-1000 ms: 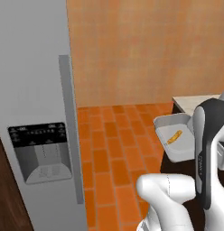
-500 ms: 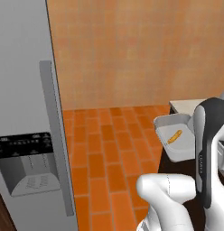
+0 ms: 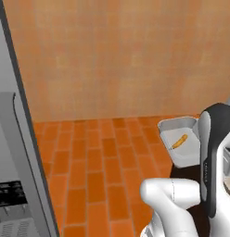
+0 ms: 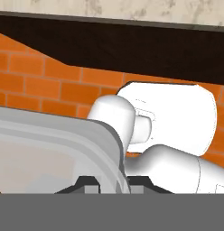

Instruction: Take the meat container that has the shrimp and place it on the second highest rack of the freezer. Then take the vegetable container that has the lemon wedge and garlic and place it on the highest rack of the freezer.

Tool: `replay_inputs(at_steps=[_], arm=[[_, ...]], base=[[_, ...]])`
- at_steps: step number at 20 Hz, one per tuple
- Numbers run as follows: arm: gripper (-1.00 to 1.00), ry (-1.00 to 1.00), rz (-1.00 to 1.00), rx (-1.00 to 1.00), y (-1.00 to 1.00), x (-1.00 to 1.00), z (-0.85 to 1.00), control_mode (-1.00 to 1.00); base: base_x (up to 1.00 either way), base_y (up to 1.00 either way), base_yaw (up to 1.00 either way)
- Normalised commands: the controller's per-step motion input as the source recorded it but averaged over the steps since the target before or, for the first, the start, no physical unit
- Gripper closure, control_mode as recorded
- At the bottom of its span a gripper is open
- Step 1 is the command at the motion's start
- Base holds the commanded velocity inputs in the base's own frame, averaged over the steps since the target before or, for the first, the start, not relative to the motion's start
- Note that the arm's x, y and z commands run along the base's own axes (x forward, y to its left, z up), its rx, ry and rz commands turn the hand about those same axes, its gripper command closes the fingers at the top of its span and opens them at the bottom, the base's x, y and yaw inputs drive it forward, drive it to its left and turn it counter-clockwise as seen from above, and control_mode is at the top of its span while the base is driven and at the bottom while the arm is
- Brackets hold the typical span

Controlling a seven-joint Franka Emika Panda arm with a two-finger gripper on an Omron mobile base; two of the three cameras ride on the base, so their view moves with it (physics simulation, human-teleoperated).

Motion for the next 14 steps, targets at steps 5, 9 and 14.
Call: replay_inputs(at_steps=[5, 9, 14], arm=[[1.00, 0.00, 0.00, 0.00, 0.00, 0.00, 0.00, 1.00], [1.00, 0.00, 0.00, 0.00, 0.00, 0.00, 0.00, 1.00], [1.00, 0.00, 0.00, 0.00, 0.00, 0.00, 0.00, 1.00]], base=[[1.00, -0.28, 0.36], [0.90, -0.23, 0.69], [0.31, -0.01, 0.92]])
